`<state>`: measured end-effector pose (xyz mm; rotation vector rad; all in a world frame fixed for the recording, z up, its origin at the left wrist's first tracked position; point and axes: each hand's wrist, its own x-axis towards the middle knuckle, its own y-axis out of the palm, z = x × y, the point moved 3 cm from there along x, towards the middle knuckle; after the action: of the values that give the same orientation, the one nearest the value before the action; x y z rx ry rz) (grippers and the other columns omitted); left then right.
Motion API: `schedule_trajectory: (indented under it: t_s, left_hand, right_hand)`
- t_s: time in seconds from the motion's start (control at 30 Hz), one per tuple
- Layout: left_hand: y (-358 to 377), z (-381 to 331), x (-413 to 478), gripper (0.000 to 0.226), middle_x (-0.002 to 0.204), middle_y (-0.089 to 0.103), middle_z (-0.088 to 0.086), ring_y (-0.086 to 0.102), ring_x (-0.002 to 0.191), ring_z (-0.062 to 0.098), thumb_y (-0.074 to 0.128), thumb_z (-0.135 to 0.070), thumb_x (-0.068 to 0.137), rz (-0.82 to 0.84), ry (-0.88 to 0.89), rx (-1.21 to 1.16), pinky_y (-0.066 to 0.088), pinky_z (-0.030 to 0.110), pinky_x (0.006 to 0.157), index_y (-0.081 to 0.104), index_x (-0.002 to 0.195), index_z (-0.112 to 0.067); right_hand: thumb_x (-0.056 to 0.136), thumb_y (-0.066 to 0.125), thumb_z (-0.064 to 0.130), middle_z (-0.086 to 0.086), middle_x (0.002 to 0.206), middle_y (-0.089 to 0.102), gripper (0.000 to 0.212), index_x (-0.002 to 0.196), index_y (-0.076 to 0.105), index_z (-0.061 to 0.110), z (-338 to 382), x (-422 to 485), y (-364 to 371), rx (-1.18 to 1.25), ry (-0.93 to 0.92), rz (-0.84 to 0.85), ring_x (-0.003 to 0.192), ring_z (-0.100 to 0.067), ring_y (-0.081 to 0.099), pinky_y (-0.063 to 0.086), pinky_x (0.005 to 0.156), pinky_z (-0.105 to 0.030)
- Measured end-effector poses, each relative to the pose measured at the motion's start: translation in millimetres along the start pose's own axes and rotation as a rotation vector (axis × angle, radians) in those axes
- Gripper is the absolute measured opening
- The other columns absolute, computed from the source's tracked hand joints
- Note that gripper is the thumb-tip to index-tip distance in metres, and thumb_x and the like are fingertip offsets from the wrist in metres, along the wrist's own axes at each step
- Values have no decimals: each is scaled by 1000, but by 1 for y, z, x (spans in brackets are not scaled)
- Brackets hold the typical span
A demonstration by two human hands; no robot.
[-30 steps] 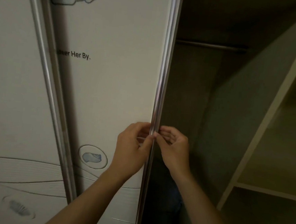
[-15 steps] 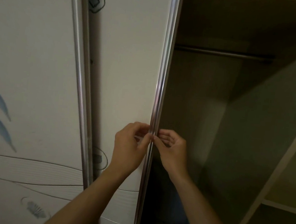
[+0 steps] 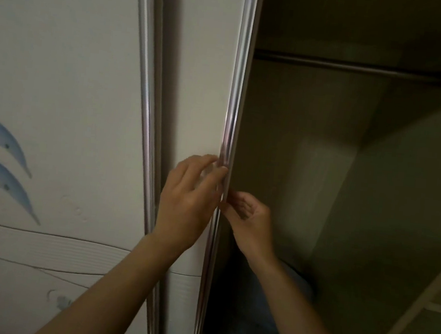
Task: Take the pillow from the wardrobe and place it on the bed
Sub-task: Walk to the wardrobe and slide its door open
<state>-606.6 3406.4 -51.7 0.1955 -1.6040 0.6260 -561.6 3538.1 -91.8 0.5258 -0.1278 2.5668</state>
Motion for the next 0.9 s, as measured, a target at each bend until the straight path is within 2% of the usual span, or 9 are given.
schedule_trajectory:
  t_s: [0.07, 0.17, 0.3, 0.4, 0.53, 0.67, 0.77, 0.9]
  left_hand:
    - [2, 2, -1, 33, 133, 60, 16, 50, 127, 29, 64, -23, 92, 33, 78, 68, 38, 35, 107, 65, 121, -9]
    - [2, 4, -1, 34, 140, 56, 15, 46, 133, 28, 56, -25, 96, 80, 97, 113, 36, 37, 110, 60, 126, -10]
    - [-4, 11, 6, 41, 144, 53, 14, 45, 136, 30, 68, -19, 87, 172, 136, 222, 38, 41, 107, 62, 127, -11]
    - [-13, 16, 13, 37, 144, 53, 13, 42, 138, 30, 71, -16, 84, 229, 172, 286, 42, 45, 105, 67, 120, -11]
    - [-22, 20, 19, 29, 143, 55, 11, 43, 138, 30, 63, -20, 88, 240, 184, 338, 37, 42, 107, 69, 116, -11]
    - [-22, 25, 14, 33, 146, 52, 8, 34, 145, 28, 63, -30, 90, 325, 184, 398, 32, 45, 114, 67, 119, -14]
    - [-23, 31, 12, 37, 150, 48, 8, 24, 149, 26, 59, -34, 91, 385, 182, 448, 23, 48, 119, 65, 122, -16]
    - [-27, 39, 11, 34, 151, 47, 7, 22, 150, 27, 57, -32, 91, 421, 195, 489, 19, 49, 121, 66, 121, -17]
  right_hand:
    - [87, 72, 12, 8, 99, 78, 20, 96, 72, 30, -2, 4, 5, 44, 29, 41, 95, -8, 73, 57, 79, -19]
    - [87, 72, 12, 11, 100, 77, 21, 99, 70, 29, -4, 11, 9, 48, 67, 88, 95, -4, 72, 57, 78, -18]
    - [86, 73, 15, 15, 98, 75, 20, 101, 69, 29, -8, 19, 16, 45, 109, 128, 94, 1, 70, 56, 77, -18]
    - [85, 73, 20, 19, 97, 74, 18, 99, 68, 31, -11, 20, 26, 50, 153, 145, 92, 4, 69, 54, 82, -22]
    - [83, 74, 18, 9, 97, 75, 19, 98, 68, 27, -10, 23, 39, 91, 159, 140, 90, 3, 70, 55, 82, -22]
    - [85, 73, 16, 3, 101, 73, 16, 98, 67, 23, -10, 24, 52, 99, 157, 137, 94, -7, 71, 55, 87, -27]
    - [86, 70, 12, 4, 99, 73, 16, 97, 67, 23, -11, 27, 61, 123, 165, 149, 90, -4, 71, 56, 82, -24]
    - [88, 67, 5, 2, 96, 73, 16, 95, 67, 20, -12, 30, 74, 197, 186, 165, 84, 1, 71, 55, 72, -18]
